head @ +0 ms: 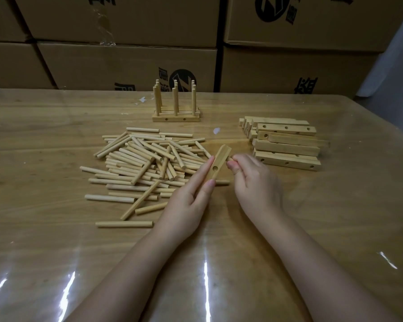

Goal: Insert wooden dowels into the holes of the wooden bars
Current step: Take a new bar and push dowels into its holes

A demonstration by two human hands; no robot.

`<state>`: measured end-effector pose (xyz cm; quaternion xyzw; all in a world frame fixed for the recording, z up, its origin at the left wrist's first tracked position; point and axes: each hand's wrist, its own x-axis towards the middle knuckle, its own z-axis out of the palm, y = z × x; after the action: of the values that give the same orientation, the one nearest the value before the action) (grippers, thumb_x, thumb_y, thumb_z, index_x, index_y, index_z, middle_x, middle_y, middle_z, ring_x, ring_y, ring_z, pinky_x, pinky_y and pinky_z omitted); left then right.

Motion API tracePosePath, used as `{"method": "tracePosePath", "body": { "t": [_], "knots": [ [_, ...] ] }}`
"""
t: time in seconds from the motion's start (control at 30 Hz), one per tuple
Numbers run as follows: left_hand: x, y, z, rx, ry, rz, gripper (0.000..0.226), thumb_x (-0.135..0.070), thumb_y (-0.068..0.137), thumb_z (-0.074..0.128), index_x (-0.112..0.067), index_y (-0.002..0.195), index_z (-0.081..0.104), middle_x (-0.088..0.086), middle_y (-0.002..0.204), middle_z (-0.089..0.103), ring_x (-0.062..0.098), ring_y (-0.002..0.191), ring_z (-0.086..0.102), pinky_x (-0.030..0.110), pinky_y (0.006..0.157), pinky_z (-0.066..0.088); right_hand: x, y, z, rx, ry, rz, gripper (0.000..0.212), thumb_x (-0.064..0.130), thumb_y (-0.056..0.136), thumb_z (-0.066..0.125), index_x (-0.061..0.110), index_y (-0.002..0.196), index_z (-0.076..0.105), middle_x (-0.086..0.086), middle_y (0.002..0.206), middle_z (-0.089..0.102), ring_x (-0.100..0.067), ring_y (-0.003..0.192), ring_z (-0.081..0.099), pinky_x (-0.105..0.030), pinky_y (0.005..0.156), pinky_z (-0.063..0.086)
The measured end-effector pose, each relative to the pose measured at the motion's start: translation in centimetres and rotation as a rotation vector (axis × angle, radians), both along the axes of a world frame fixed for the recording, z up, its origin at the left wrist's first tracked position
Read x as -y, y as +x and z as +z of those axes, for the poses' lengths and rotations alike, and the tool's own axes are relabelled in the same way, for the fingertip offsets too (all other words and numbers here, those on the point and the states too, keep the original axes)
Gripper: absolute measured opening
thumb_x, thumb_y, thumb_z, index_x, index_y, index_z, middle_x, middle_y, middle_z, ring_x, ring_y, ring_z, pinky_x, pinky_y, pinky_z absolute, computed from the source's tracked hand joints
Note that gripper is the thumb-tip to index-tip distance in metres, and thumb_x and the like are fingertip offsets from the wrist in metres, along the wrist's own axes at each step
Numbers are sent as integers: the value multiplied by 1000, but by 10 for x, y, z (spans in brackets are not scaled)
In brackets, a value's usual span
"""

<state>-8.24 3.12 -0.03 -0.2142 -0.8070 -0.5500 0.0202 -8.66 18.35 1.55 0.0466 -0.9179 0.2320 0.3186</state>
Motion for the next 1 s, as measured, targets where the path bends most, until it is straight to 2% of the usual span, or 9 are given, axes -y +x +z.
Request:
{"method": "tracePosePath", "body": {
  "t": [0.23, 0.43, 0.6, 0.73, 0.8, 0.87, 0.9, 0.93, 1.0],
  "knots": [
    [1, 0, 0, -1, -6, -22, 47, -29, 97, 47, -60, 128, 29, -54, 116, 34, -33, 116, 27, -7, 90, 21, -6, -2, 1, 116, -93, 76, 18, 22, 95, 48, 20, 94, 66, 7, 89, 67, -18, 79, 61, -35, 61, 47],
    [2, -1, -2, 0, -53, -30, 48, -32, 97, 46, -62, 130, 27, -47, 120, 34, -34, 113, 29, -6, 90, 23, -17, -7, 2, 362, -374, 205, 20, 35, 94, 46, 35, 80, 62, 8, 77, 66, -12, 80, 60, -41, 78, 50],
    [-2, -1, -3, 0, -90, 15, 48, -35, 97, 44, -67, 126, 23, -32, 129, 45, -8, 120, 44, 4, 95, 34, -10, -11, -8, 253, -300, 162, 23, 31, 96, 44, 22, 99, 65, 7, 88, 66, -14, 83, 59, -38, 73, 49],
    [-2, -1, -1, 37, 8, 19, 42, -35, 98, 43, -63, 127, 29, -44, 125, 42, -17, 124, 36, 12, 104, 32, -9, -12, -12, 26, -167, 120, 21, 32, 94, 50, 17, 102, 63, 10, 91, 60, -10, 79, 57, -29, 60, 44],
    [-1, -1, -1, 85, 96, 40, 39, -38, 97, 44, -58, 130, 35, -13, 132, 54, 10, 123, 45, 32, 106, 36, -13, -12, -11, -36, -86, 64, 28, 41, 91, 49, 18, 96, 64, 10, 86, 59, -7, 74, 53, -25, 56, 42],
    [-1, -2, 0, 156, 130, 72, 47, -51, 89, 45, -51, 135, 37, 5, 116, 62, 23, 110, 56, 48, 96, 44, -15, -12, -13, -14, -114, 50, 33, 50, 89, 45, 22, 89, 62, 15, 76, 55, -3, 64, 49, -22, 51, 36],
    [-1, -3, -1, 191, 144, 84, 55, -57, 83, 45, -49, 137, 37, 0, 95, 66, 16, 94, 64, 43, 85, 50, -16, -13, -14, 13, -189, 69, 31, 51, 88, 43, 26, 88, 61, 15, 72, 53, -3, 60, 47, -21, 50, 34],
    [0, -4, -1, 234, 178, 89, 59, -59, 81, 46, -46, 138, 38, -8, 73, 63, 5, 72, 63, 30, 69, 50, -17, -14, -16, 41, -298, 89, 26, 49, 90, 41, 31, 88, 59, 13, 68, 52, -3, 57, 47, -23, 50, 34],
    [2, -6, -3, 323, 307, 93, 43, -50, 90, 46, -38, 131, 47, -14, 54, 49, 1, 44, 45, 17, 43, 38, -18, -17, -17, 72, -574, 80, 25, 43, 96, 35, 36, 84, 56, 11, 64, 50, -2, 54, 44, -27, 52, 36]
  ]
}}
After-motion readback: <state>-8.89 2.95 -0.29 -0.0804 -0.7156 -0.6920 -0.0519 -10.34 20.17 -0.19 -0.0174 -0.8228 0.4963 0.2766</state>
